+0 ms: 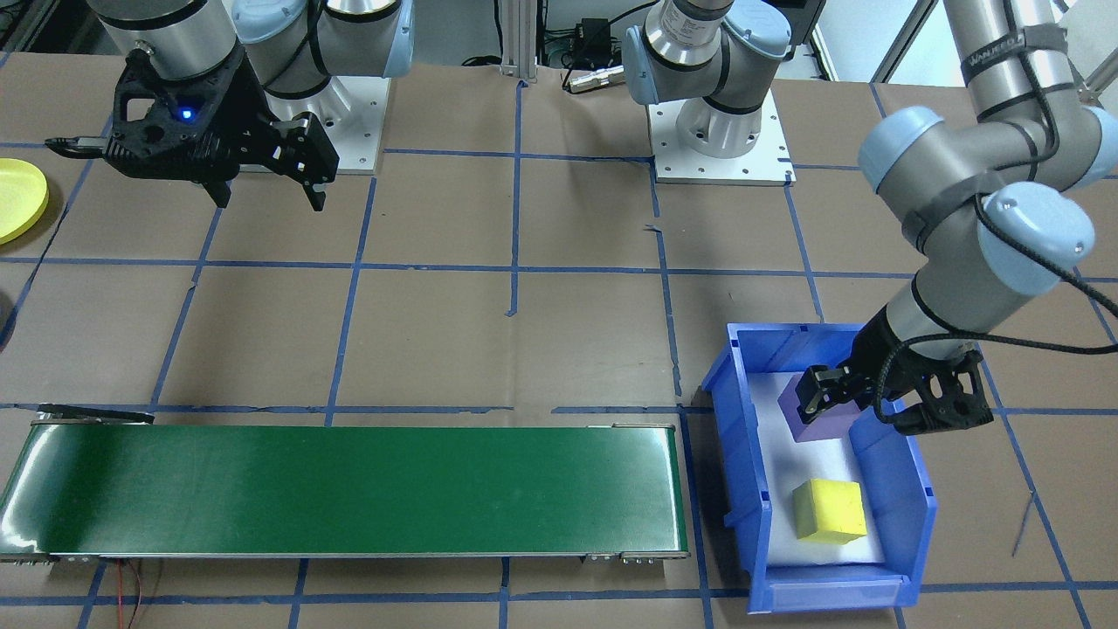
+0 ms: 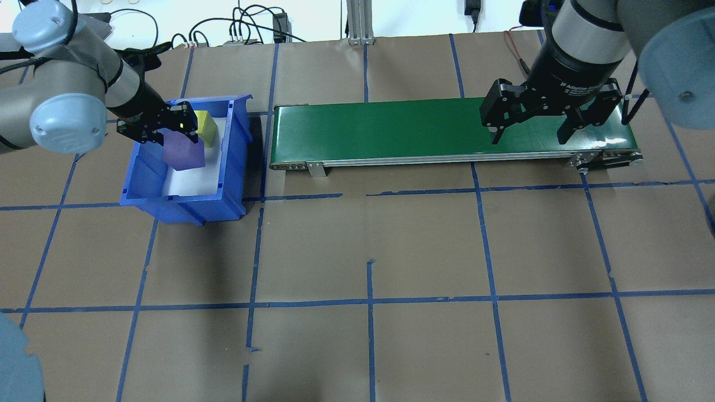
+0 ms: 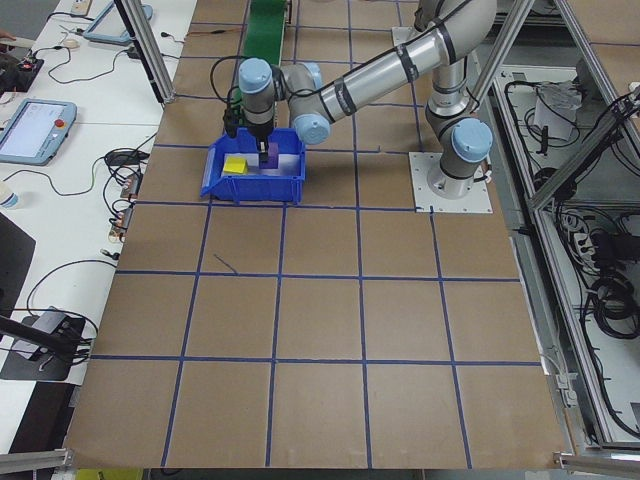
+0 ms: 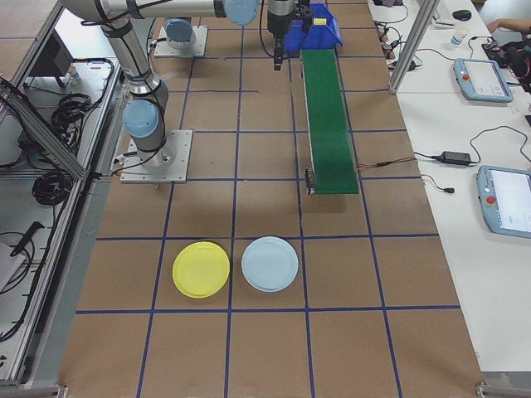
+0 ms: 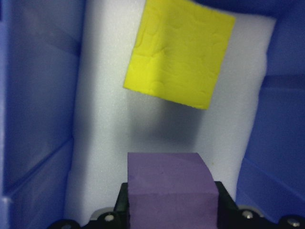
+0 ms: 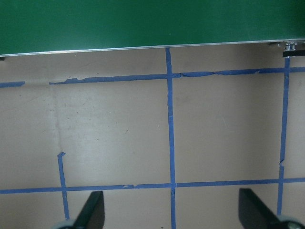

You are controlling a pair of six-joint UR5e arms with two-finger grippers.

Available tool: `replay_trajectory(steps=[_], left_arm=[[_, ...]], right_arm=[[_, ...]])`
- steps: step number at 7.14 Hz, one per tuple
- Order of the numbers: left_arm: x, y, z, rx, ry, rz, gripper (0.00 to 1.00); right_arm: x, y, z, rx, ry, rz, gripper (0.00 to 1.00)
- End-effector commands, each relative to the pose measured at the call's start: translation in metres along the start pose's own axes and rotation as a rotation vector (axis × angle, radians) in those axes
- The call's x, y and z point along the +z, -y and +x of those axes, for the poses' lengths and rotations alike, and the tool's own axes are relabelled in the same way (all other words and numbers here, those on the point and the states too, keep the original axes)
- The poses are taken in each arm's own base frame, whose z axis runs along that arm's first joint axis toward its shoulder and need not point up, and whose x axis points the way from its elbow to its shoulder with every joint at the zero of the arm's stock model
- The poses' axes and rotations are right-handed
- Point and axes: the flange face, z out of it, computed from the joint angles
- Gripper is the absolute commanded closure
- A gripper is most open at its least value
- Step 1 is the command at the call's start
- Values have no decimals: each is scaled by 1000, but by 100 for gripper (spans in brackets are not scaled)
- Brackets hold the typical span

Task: Move block left to right into plate

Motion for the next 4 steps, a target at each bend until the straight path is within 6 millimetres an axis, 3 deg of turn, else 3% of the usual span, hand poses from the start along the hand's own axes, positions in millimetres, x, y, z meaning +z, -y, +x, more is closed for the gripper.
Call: replay_trajectory(steps=[1,2,3,4], left_arm=[[-120,-3,56,91,3,142,70],[-143,-7,98,162,-13,185,70],[-137,-12,131,203,-31,201,70],[-116,-5,141,212,-37,195,70]], right_arm=[[0,0,0,0,0,0,0],[0,0,0,0,0,0,0],[0,0,0,0,0,0,0],[0,0,0,0,0,0,0]])
